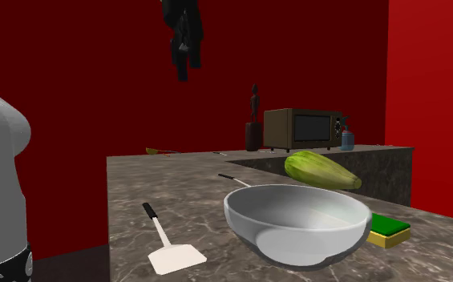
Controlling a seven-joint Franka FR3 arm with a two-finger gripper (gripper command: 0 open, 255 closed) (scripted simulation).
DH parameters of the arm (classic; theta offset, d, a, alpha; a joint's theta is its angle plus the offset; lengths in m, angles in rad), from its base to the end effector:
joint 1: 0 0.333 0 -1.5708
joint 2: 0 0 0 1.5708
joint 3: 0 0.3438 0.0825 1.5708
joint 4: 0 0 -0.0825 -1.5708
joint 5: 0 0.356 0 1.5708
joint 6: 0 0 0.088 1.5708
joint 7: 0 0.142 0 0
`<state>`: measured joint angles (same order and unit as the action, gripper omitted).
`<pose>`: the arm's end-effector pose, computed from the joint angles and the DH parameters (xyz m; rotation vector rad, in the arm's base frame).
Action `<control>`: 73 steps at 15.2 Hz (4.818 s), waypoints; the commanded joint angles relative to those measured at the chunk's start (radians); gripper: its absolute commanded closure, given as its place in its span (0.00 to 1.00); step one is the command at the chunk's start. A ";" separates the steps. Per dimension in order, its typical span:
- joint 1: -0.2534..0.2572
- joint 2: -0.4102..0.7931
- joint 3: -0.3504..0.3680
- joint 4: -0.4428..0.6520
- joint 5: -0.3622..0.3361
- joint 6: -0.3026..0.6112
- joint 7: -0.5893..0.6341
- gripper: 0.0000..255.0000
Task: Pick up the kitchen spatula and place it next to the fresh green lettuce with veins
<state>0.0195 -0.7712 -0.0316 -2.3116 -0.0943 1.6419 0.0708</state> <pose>0.2748 -0.0195 0.5981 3.0666 -0.1122 0.1591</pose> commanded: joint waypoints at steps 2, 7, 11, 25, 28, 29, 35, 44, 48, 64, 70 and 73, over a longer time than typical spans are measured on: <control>-0.025 0.000 0.000 -0.027 0.004 0.020 0.053 0.00; -0.149 -0.008 0.004 -0.169 0.031 0.117 0.316 0.00; -0.246 -0.023 0.011 -0.289 0.061 0.194 0.524 0.00; -0.466 -0.078 0.070 -0.662 0.198 0.455 1.057 0.00; -0.461 -0.050 0.073 -0.691 0.204 0.512 1.056 0.00; -0.459 -0.033 0.075 -0.705 0.207 0.543 1.055 0.00; -0.459 -0.033 0.074 -0.705 0.207 0.543 1.056 0.00; -0.459 -0.033 0.074 -0.705 0.207 0.543 1.056 1.00; -0.460 -0.045 0.074 -0.696 0.206 0.522 1.057 1.00; -0.469 -0.154 0.066 -0.528 0.187 0.244 1.073 1.00; -0.471 -0.166 0.063 -0.452 0.182 0.157 1.078 1.00; -0.471 -0.168 0.061 -0.413 0.180 0.116 1.080 1.00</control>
<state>-0.4528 -0.9344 0.0282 -2.7382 0.0856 1.7770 1.1481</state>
